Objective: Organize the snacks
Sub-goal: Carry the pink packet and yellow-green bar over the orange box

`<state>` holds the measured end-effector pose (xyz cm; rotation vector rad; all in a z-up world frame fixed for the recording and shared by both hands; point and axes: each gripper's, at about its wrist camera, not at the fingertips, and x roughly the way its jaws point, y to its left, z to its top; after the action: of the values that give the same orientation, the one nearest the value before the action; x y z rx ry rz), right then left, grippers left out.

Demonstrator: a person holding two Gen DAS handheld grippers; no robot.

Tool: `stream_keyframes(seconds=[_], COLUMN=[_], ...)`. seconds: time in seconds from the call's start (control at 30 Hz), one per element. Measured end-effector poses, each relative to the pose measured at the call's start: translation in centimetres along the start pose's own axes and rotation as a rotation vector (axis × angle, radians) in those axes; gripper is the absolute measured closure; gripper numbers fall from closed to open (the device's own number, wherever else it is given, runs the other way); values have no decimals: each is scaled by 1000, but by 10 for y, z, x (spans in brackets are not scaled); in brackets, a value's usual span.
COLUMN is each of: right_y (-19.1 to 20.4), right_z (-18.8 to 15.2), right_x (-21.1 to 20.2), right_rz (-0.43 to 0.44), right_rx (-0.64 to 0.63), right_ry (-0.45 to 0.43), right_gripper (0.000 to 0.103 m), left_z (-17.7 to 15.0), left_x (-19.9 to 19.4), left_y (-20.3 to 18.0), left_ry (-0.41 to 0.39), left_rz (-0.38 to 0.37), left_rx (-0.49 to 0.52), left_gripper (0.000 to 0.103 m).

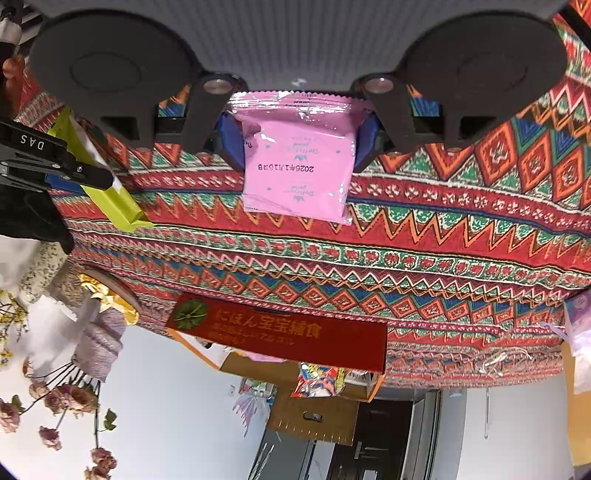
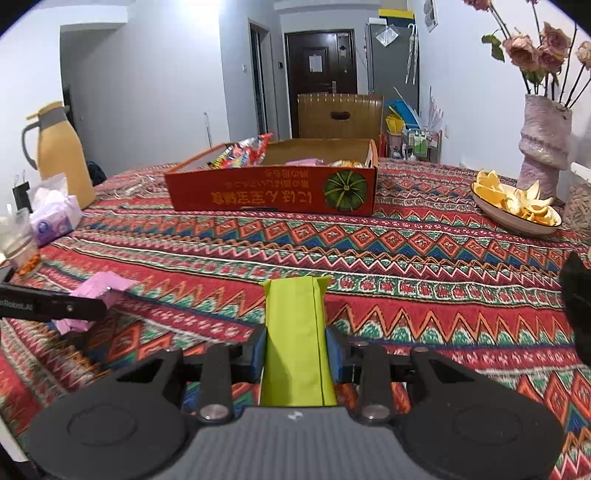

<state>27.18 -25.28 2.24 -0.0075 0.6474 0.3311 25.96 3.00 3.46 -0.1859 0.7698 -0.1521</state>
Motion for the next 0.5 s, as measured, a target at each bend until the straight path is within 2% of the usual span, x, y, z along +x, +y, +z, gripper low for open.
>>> stream_keyframes(seconds=[0.27, 0.5], right_y=[10, 6], right_z=[-12, -10], right_x=[-28, -31], right_rz=[20, 16], right_rx=[11, 22], right_ry=[-45, -62], right_gripper=[70, 70], left_z=[-8, 0], left_x=[-25, -23], left_y=[-19, -19], left_ry=[-57, -74], left_rz=[-20, -7], left_rx=[18, 25], left_gripper=[42, 42])
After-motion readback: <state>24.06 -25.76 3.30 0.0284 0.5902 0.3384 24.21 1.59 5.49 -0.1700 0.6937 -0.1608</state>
